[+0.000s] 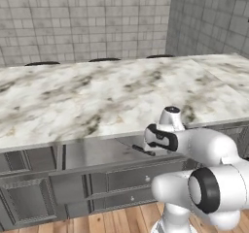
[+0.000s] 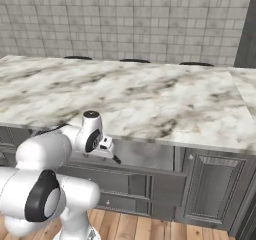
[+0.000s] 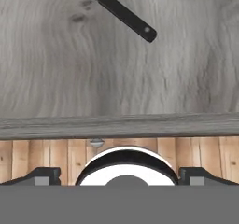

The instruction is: Pick up the knife from the drawer and place it on the cutting board. Then place the meat from the plate to the cutting board.

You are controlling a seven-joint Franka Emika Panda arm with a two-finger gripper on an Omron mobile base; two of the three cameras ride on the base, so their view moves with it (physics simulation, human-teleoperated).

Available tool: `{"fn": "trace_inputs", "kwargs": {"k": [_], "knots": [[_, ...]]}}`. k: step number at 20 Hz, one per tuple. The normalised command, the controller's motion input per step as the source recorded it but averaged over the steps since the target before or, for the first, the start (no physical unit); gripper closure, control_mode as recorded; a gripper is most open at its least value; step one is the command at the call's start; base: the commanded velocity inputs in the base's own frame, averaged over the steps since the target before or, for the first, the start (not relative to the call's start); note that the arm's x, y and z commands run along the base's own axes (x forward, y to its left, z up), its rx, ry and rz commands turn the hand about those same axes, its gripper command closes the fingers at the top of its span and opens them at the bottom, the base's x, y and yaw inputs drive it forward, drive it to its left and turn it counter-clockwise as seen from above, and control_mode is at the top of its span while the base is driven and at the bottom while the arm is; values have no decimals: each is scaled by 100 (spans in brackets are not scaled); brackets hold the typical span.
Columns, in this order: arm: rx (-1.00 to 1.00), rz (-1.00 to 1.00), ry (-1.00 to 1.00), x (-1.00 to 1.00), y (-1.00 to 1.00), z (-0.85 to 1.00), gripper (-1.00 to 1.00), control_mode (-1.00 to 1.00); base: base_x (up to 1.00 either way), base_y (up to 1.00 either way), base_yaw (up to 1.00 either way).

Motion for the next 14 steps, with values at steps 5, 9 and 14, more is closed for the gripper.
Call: {"fn": "trace_inputs", "kwargs": {"k": [5,9,14], "knots": [[0,0,8,64,0,-15,-100,-100,0,0,0],[0,3,10,55,-10,-2,-100,-100,0,0,0],[0,4,14,44,-3,-31,-100,-100,0,0,0]]}}
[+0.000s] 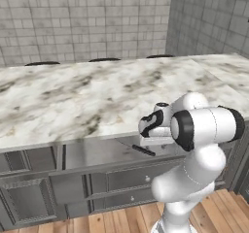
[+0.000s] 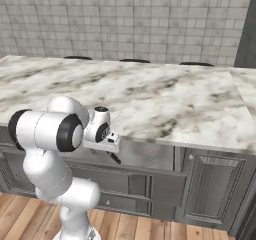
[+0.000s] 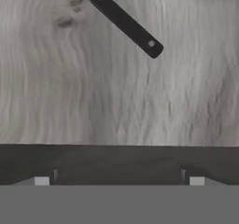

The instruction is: Pick up the knife from the drawer and place it on the cutting board. Then place the meat from the plate to the cutting board.

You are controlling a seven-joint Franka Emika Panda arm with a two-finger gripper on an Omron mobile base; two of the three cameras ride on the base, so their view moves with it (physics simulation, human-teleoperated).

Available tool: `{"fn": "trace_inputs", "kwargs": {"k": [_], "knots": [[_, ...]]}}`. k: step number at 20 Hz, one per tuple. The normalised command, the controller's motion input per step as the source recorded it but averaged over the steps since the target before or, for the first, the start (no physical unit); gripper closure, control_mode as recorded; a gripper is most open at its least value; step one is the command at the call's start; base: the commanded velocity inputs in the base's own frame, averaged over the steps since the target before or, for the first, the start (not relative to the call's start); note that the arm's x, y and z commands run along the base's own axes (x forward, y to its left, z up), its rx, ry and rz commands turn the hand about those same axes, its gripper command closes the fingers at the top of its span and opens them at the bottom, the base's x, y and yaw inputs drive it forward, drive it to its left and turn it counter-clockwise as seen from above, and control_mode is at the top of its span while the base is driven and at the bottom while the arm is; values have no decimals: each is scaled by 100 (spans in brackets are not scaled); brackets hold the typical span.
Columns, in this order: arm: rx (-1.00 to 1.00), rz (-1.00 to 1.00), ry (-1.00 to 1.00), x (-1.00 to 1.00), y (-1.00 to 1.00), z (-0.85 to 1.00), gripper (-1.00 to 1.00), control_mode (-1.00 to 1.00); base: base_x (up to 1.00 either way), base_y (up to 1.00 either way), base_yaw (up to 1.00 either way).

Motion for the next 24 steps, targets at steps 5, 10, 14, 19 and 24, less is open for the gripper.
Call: {"fn": "trace_inputs", "kwargs": {"k": [5,10,14,19,24], "knots": [[0,1,12,21,0,-67,-100,-100,0,0,0],[2,1,3,-8,0,-65,-100,-100,0,0,0],[8,3,-5,-85,0,-56,-100,-100,0,0,0],[7,0,-12,-100,1,-47,-100,-100,0,0,0],[4,0,-3,-100,6,-19,-100,-100,0,0,0]]}}
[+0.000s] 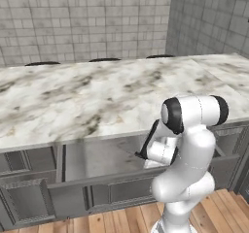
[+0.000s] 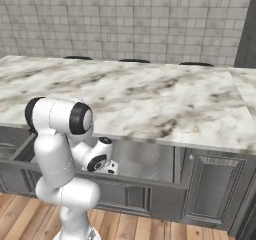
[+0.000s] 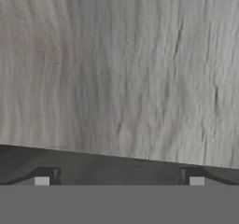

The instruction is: Pick up the knife from the drawer and place it on the cutting board. Then place the meat from the plate to the cutting board.

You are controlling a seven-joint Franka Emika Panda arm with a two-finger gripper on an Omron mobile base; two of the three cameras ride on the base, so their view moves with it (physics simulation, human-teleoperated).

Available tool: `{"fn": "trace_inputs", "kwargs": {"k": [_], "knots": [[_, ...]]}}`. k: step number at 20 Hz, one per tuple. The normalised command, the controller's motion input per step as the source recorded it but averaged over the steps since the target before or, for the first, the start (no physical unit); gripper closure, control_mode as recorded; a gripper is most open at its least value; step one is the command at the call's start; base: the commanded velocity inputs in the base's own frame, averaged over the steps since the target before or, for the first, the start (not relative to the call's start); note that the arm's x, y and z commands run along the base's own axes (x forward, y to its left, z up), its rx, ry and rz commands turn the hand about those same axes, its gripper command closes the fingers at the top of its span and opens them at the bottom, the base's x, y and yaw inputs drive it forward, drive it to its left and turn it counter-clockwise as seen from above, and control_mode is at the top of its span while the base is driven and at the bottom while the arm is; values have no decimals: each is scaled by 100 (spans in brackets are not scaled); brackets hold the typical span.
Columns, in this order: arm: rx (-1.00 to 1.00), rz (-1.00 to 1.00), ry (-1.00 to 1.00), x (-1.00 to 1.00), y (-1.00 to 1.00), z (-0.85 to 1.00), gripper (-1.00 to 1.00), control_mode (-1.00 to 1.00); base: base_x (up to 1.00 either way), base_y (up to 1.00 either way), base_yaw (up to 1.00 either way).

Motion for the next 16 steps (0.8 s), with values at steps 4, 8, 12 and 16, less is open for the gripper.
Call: {"fn": "trace_inputs", "kwargs": {"k": [4,8,12,16], "knots": [[0,1,0,-100,12,1,-100,-100,0,0,0],[0,2,0,-100,10,9,-100,-100,0,0,0],[0,2,-1,-35,4,45,-100,-100,0,0,0],[0,6,0,31,0,50,-100,-100,0,0,0]]}}
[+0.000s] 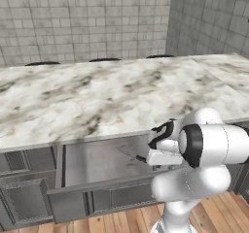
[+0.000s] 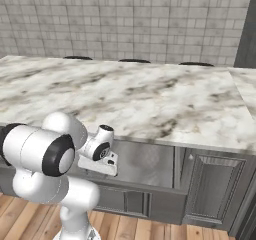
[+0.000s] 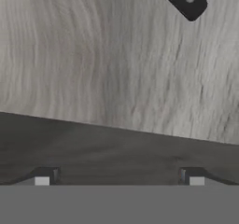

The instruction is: Pick up the knife from the drawer and place it on the cutting board. Then place the meat from the plate to the cutting board.

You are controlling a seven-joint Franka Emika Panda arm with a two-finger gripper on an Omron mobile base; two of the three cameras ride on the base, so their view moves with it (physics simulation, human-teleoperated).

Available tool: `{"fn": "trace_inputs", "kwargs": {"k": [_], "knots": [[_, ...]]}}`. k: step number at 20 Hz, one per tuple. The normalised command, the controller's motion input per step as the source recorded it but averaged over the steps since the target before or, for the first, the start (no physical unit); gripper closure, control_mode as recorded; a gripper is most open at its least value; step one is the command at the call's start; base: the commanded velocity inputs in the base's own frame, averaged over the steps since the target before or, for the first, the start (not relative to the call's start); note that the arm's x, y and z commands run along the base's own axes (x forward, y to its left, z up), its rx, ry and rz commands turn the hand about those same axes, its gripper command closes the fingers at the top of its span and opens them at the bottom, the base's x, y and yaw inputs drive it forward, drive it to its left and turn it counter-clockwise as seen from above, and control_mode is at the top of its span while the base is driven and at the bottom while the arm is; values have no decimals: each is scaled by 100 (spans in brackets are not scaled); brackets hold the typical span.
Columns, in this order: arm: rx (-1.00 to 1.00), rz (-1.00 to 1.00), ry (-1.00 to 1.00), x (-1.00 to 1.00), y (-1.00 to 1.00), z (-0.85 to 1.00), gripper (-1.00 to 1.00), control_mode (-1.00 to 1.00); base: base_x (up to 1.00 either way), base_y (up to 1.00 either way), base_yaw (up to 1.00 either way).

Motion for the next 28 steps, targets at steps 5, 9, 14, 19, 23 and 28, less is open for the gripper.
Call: {"fn": "trace_inputs", "kwargs": {"k": [5,9,14,19,23,28], "knots": [[0,14,-4,48,0,19,-100,-100,0,0,0],[0,19,-16,38,-1,-10,-100,-100,0,0,0],[0,17,-26,19,-5,-26,-100,-100,0,0,0],[0,11,-22,15,0,-28,-100,-100,0,0,0],[-4,6,-3,29,5,-24,-100,-100,0,0,0],[-1,6,1,31,0,-6,-100,-100,0,0,0]]}}
